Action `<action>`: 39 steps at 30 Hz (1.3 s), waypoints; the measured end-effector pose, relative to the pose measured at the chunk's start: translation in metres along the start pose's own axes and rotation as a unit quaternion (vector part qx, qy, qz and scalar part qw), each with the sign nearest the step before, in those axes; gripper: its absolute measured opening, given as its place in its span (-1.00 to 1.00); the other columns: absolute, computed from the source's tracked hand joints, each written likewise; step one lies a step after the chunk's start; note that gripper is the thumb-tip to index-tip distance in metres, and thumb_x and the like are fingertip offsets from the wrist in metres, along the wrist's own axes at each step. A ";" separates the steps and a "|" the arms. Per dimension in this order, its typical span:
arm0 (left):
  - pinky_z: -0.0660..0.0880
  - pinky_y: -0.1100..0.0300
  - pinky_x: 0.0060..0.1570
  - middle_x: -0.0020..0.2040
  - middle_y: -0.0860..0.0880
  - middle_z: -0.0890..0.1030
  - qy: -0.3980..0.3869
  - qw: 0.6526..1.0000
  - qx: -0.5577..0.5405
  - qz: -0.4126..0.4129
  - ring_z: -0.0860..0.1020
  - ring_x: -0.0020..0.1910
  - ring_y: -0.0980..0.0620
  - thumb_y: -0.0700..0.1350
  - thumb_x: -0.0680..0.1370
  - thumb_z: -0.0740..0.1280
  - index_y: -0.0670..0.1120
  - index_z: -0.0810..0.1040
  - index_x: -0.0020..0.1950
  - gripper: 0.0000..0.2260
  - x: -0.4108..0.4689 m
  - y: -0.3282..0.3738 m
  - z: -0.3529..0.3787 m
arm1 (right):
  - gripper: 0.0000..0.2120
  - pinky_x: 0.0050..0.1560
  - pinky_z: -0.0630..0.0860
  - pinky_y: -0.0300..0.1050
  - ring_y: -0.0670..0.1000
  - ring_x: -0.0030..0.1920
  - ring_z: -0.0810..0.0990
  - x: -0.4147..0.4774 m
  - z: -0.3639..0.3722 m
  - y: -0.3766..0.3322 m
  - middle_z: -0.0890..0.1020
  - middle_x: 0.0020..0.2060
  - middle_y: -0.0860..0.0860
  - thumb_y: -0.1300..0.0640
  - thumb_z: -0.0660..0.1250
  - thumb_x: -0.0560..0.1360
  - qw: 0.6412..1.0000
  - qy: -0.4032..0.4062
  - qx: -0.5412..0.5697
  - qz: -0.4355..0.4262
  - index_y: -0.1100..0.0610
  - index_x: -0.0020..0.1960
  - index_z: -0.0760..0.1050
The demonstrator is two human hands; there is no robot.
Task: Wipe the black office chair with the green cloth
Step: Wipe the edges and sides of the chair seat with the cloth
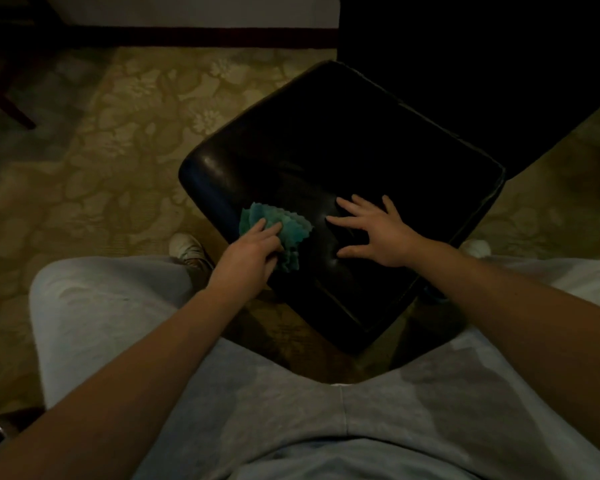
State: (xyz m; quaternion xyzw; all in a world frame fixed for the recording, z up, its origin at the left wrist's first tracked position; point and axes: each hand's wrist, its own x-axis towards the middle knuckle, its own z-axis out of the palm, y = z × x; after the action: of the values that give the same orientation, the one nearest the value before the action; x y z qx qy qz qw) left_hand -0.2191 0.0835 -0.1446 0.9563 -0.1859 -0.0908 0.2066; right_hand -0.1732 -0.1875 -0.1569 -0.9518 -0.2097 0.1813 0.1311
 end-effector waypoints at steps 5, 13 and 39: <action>0.25 0.00 0.46 0.54 -0.04 0.32 -0.038 0.996 0.017 0.073 0.18 0.56 -0.13 -0.22 0.57 0.37 -0.12 0.59 0.09 -0.88 -0.011 0.004 0.013 | -0.34 0.45 -0.38 0.14 -0.08 0.55 -0.19 0.004 0.007 0.001 -0.02 0.57 -0.15 -0.25 0.33 0.46 0.999 0.021 0.027 0.007 -0.26 0.49 0.17; 0.18 0.05 0.48 0.52 -0.08 0.35 -0.013 0.995 0.067 0.079 0.22 0.55 -0.13 -0.30 0.55 0.34 -0.18 0.57 0.11 -0.84 0.004 -0.016 0.001 | -0.32 0.45 -0.38 0.15 -0.10 0.55 -0.17 0.009 0.007 0.000 0.00 0.56 -0.14 -0.18 0.39 0.44 0.996 0.024 0.082 0.010 -0.21 0.49 0.21; 0.37 0.03 0.36 0.39 -0.09 0.52 -0.066 0.991 0.041 0.113 0.44 0.41 -0.10 -0.26 0.50 0.43 -0.12 0.64 0.08 -0.83 -0.008 -0.033 -0.012 | -0.35 0.48 -0.35 0.16 -0.05 0.56 -0.13 0.014 0.012 -0.031 0.03 0.57 -0.10 -0.19 0.38 0.46 0.993 0.065 0.077 0.060 -0.21 0.49 0.23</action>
State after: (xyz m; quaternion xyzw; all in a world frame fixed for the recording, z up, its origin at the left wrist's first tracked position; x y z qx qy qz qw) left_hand -0.2135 0.1186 -0.1475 0.9288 -0.3096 -0.1219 0.1630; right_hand -0.1775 -0.1521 -0.1616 -0.9596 -0.1288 0.1421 0.2061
